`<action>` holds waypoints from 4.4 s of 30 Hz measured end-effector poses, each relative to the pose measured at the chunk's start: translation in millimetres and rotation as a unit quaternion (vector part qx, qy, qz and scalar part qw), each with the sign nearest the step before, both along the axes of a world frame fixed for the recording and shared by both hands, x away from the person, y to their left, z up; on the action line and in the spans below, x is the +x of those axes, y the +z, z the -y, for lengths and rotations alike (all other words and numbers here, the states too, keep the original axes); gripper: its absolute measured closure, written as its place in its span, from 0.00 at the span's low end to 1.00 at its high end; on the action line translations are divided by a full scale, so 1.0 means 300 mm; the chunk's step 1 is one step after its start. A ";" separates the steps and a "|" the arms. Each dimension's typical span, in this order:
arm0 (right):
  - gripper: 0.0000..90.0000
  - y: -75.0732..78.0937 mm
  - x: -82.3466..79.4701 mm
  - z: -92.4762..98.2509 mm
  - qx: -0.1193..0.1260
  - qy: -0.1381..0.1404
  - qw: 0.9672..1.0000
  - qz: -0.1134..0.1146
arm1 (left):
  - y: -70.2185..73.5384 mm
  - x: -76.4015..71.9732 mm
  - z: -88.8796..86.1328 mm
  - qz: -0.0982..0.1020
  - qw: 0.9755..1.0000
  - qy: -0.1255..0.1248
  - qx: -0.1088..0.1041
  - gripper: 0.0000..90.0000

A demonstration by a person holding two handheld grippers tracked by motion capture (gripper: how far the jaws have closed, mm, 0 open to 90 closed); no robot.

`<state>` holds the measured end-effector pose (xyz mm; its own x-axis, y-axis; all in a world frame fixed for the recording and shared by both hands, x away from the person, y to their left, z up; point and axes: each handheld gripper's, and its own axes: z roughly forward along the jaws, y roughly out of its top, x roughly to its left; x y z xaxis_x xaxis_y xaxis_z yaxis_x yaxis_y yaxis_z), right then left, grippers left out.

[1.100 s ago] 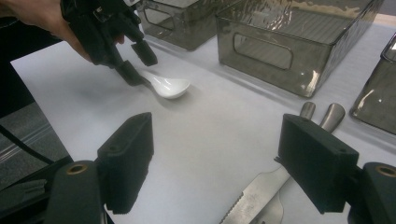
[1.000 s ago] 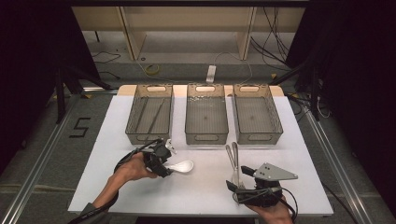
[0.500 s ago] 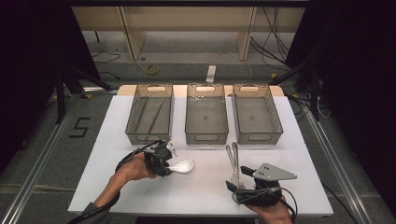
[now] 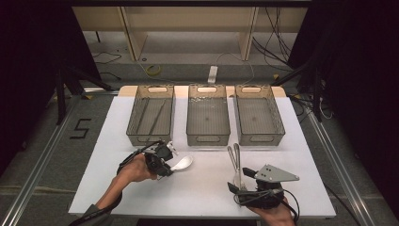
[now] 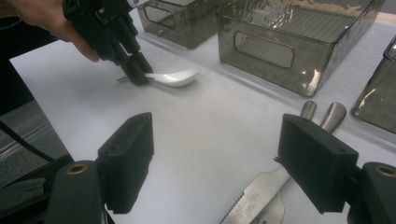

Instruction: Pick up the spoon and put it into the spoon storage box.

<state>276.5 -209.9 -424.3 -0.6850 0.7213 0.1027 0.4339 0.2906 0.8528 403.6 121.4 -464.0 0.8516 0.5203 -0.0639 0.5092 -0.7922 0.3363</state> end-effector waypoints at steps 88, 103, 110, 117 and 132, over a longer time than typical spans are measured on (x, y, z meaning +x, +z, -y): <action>0.31 -0.004 0.011 0.020 0.009 -0.016 1.000 -0.005 | 0.250 0.189 0.021 0.049 0.963 0.139 -0.226 0.84; 0.31 -0.004 0.011 0.026 0.012 -0.016 1.000 -0.004 | 0.277 0.262 0.108 0.055 0.960 0.146 -0.234 0.84; 0.31 -0.003 0.013 0.029 0.013 -0.018 1.000 -0.005 | 0.285 0.303 0.119 0.060 0.957 0.156 -0.236 0.84; 0.31 -0.005 0.015 0.029 0.012 -0.018 1.000 -0.005 | 0.287 0.349 0.133 0.066 0.955 0.169 -0.236 0.84; 0.31 -0.006 0.014 0.027 0.012 -0.016 1.000 -0.007 | 0.253 0.416 0.174 0.067 0.953 0.189 -0.226 0.84</action>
<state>280.7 -218.0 -426.2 -0.6597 0.7402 0.1302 0.4546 0.2550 0.8534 528.3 69.2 -388.0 0.6245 0.7373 -0.2577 0.6580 -0.3191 0.6820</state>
